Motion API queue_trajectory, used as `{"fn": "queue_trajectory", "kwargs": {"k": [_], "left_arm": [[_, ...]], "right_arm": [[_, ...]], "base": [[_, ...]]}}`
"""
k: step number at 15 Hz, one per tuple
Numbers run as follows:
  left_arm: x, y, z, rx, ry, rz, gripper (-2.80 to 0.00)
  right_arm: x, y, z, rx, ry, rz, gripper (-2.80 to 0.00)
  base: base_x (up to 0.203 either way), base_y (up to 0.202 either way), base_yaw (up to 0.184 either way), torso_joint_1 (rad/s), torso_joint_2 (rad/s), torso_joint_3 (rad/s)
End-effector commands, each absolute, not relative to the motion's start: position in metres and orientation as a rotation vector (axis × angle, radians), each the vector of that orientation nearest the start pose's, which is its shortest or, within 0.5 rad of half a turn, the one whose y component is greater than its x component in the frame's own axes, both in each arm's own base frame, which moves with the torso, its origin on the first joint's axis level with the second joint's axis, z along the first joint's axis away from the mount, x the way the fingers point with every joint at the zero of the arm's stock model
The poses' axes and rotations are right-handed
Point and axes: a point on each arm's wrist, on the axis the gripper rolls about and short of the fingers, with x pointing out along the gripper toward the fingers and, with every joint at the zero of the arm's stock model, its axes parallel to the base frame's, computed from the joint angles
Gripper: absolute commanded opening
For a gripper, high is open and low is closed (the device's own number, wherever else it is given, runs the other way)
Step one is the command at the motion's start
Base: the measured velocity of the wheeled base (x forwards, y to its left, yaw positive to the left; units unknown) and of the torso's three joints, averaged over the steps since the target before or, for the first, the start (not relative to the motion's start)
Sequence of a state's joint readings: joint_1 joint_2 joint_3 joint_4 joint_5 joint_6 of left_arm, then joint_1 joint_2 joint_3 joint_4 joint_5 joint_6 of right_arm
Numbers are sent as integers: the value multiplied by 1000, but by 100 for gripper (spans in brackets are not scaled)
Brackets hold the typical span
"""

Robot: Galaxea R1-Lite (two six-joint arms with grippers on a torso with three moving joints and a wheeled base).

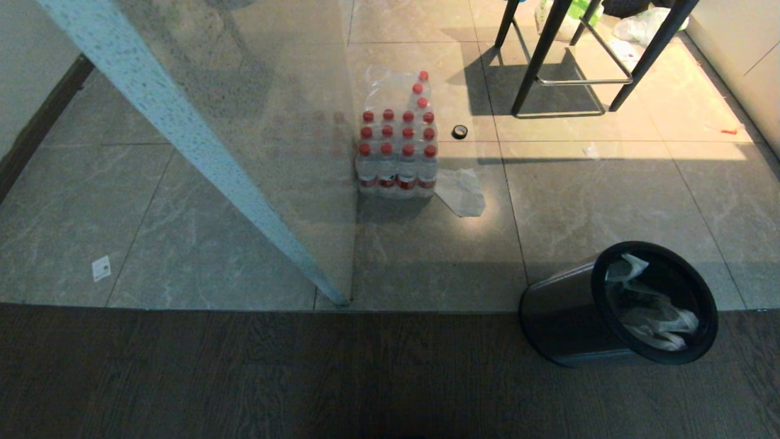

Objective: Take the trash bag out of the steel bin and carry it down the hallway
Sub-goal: Place the outer trash can on the ground

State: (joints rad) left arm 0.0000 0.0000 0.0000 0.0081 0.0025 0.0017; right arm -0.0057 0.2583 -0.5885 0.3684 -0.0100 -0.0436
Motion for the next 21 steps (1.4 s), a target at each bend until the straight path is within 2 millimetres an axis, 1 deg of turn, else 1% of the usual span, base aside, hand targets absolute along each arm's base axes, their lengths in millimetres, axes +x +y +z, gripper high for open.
{"fn": "queue_trajectory", "kwargs": {"k": [1,2,3,5,7,8,10,13,15,18,20,21], "left_arm": [[-23,0,75,2,8,3,-280],[-23,0,75,2,8,3,-280],[-23,0,75,2,8,3,-280],[-23,0,75,2,8,2,-280],[-23,0,75,2,8,3,-280],[-23,0,75,2,8,3,-280],[-23,0,75,2,8,3,-280],[-23,0,75,2,8,3,-280],[-23,0,75,2,8,3,-280],[-23,0,75,2,8,3,-280],[-23,0,75,2,8,3,-280],[-23,0,75,2,8,3,-280]], "right_arm": [[-5,-1,226,-47,313,4,-280],[11,0,228,-55,402,10,-280],[30,0,225,-62,501,16,-280],[68,4,210,-72,636,39,-280],[112,9,191,-68,688,73,-280],[133,11,182,-64,708,90,0],[170,15,164,-59,741,115,0],[213,15,139,-24,726,182,0],[236,12,122,6,739,215,0],[263,9,101,29,760,221,0],[280,7,95,25,741,218,0],[285,6,92,25,743,218,0]], "base": [[0,0,0,0,0,0],[0,0,0,0,0,0],[0,0,0,0,0,0],[0,0,0,0,0,0],[0,0,0,0,0,0],[0,0,0,0,0,0],[0,0,0,0,0,0],[0,0,0,0,0,0],[0,0,0,0,0,0],[0,0,0,0,0,0],[0,0,0,0,0,0],[0,0,0,0,0,0]]}}
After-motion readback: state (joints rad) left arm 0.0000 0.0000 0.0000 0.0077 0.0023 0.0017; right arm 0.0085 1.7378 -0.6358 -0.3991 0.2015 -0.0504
